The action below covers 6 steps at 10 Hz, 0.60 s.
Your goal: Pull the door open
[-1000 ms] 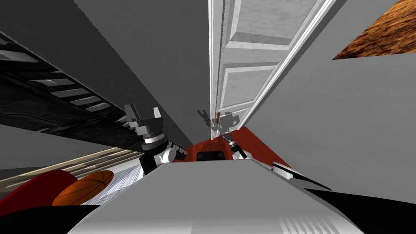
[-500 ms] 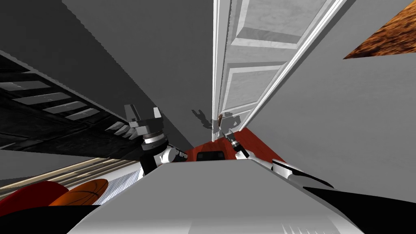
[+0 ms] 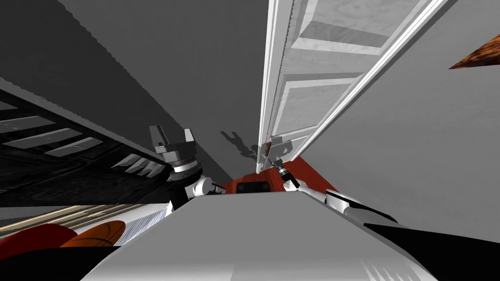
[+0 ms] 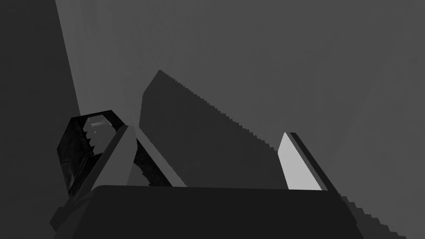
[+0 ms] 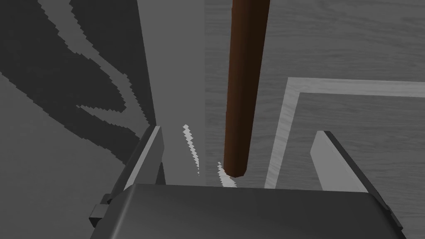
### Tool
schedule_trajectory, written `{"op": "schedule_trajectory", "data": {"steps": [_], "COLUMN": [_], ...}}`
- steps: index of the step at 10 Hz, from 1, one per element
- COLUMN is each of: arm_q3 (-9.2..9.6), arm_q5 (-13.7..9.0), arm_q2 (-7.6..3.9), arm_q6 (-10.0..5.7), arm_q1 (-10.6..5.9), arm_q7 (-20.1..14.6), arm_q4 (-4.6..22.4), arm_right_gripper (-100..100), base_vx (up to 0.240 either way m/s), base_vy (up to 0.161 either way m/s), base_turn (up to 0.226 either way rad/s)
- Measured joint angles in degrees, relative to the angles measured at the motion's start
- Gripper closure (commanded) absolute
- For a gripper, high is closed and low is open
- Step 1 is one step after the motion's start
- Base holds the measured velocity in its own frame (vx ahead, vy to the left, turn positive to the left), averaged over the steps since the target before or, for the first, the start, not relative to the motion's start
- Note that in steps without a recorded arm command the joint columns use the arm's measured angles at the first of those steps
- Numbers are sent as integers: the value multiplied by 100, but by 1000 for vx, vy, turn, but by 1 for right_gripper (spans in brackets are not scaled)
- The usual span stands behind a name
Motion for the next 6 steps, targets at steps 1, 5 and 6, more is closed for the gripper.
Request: {"op": "schedule_trajectory", "data": {"steps": [1, 5, 6], "arm_q3": [-42, -169, -164], "arm_q5": [3, 12, 14], "arm_q2": [57, 169, 165], "arm_q6": [25, 109, 104], "arm_q1": [-23, -27, -6], "arm_q7": [7, 39, 36], "arm_q4": [63, 154, 166], "arm_right_gripper": [-100, -100, 100], "base_vx": [217, 161, -28], "base_vy": [20, 34, -2], "base_turn": [45, 1, 29]}}
